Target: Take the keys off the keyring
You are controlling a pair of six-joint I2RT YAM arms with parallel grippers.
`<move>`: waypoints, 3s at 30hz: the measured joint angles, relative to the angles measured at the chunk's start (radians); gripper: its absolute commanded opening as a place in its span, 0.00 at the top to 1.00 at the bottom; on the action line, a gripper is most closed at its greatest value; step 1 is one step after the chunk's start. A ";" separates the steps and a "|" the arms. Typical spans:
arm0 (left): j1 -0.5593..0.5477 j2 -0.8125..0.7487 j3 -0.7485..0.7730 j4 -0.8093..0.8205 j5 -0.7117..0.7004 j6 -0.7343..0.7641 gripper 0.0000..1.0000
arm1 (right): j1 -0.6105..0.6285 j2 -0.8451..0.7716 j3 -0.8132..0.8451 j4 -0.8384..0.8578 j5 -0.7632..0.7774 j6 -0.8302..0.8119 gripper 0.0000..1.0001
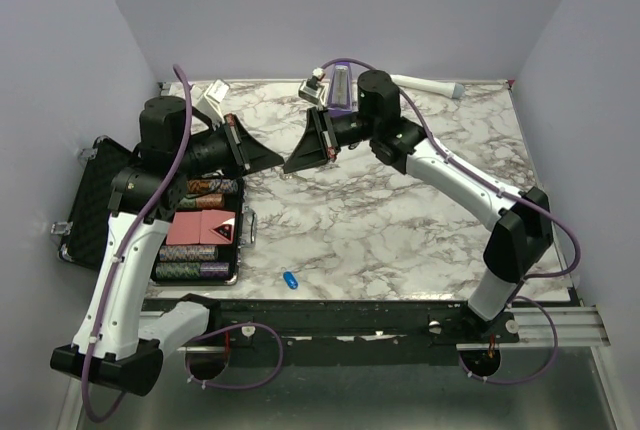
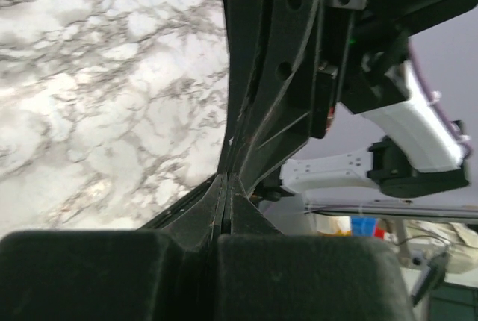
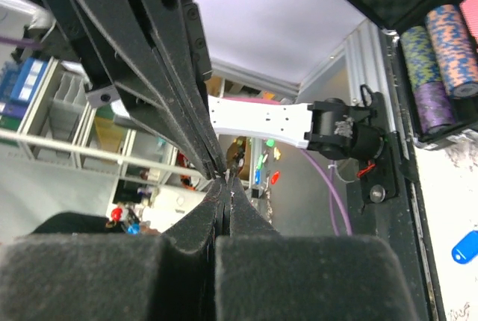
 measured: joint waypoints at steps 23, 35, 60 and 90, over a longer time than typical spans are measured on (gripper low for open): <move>-0.102 -0.009 -0.302 -0.209 -0.283 0.279 0.23 | -0.081 0.055 0.155 -0.748 0.557 -0.467 0.99; -0.256 0.222 -0.436 -0.213 -0.413 0.253 0.30 | -0.082 0.033 0.046 -0.817 0.711 -0.500 0.99; -0.330 0.412 -0.624 -0.021 -0.432 0.182 0.57 | -0.082 -0.010 0.003 -0.845 0.731 -0.561 0.99; -0.332 0.554 -0.161 -0.076 -0.449 0.218 1.00 | -0.112 -0.008 0.052 -0.883 0.777 -0.590 0.99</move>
